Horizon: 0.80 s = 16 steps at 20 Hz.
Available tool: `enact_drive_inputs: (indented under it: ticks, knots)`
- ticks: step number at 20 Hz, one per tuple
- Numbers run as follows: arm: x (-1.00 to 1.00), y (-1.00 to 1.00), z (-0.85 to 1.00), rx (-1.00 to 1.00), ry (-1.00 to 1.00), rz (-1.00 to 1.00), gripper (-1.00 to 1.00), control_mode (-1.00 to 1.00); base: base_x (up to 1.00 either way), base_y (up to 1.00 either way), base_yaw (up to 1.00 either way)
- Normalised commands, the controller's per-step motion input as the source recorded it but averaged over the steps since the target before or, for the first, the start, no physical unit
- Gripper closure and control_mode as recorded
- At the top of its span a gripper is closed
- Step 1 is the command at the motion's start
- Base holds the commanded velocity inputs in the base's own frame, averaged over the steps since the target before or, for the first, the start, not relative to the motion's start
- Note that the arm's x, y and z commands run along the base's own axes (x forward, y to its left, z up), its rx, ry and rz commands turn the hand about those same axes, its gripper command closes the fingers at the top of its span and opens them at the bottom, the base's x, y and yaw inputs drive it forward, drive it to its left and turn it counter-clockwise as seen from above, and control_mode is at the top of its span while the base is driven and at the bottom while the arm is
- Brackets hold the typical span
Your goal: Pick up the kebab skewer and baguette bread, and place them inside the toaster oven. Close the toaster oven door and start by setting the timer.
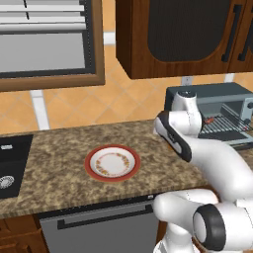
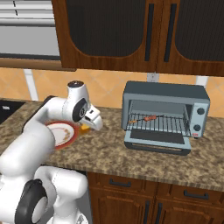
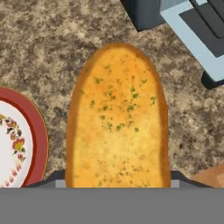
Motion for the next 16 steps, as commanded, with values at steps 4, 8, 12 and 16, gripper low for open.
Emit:
enact_drive_inputs:
  ticks: [4, 8, 12, 16]
  knots:
    - [0.02, -1.0, 0.32, 0.0, 0.0, -0.17, 1.0, -1.0, 0.0, 0.0, 0.0]
    - [0.3, -1.0, 0.14, 0.0, 0.0, -0.25, 1.0, -1.0, 0.0, 0.0, 0.0]
    - [0.46, -1.0, 0.07, 0.0, 0.0, -0.29, 1.0, -1.0, 0.0, 0.0, 0.0]
    - [0.4, -1.0, 0.03, 0.0, -0.02, -0.22, 1.0, -1.0, 0.0, 0.0, 0.0]
